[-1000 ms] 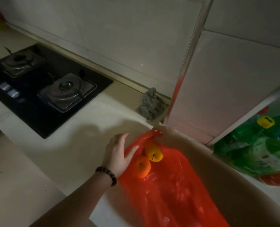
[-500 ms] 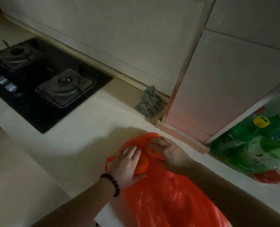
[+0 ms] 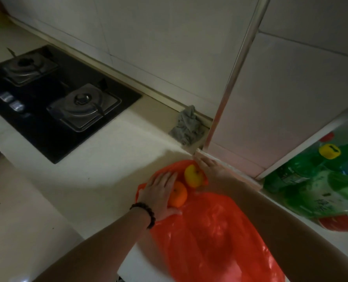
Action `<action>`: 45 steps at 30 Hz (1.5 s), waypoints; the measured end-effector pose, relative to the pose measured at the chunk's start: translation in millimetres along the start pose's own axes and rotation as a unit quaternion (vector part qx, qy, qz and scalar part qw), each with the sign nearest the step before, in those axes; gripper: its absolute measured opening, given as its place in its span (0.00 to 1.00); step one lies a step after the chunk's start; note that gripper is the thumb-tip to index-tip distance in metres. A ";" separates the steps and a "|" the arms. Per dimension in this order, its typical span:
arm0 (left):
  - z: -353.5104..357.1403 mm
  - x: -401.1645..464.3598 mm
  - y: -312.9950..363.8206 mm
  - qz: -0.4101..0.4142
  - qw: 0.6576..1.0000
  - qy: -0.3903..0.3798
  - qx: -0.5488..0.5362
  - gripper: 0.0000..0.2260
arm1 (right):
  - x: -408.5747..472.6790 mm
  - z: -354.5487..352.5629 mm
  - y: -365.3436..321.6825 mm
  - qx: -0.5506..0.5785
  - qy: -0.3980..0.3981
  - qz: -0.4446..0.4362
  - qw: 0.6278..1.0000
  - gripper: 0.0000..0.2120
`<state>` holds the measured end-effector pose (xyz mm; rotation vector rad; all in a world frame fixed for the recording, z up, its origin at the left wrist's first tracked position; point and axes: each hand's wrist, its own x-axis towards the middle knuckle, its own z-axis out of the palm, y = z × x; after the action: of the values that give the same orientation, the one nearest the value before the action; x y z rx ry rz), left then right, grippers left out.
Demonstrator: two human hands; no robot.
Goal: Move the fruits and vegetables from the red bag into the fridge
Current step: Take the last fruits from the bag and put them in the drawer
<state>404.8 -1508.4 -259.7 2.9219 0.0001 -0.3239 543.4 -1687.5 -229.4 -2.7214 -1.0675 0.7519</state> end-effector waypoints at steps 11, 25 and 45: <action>4.5 -4.2 15.6 -0.041 0.995 0.084 -0.037 0.32 | -8.6 24.4 -17.7 -0.010 0.163 -0.076 0.984 0.33; -26.8 3.4 0.7 -0.013 0.943 0.201 -0.264 0.36 | 0.3 -11.2 -15.6 0.134 0.172 0.036 0.975 0.43; -141.3 -159.4 -208.5 -0.166 0.882 0.347 -0.273 0.36 | 18.7 -50.3 -312.9 0.181 0.262 -0.100 0.943 0.42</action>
<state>275.2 -1272.4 -131.6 2.2975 0.5950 0.5967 390.6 -1439.3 -103.6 -2.2591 -0.9427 0.1470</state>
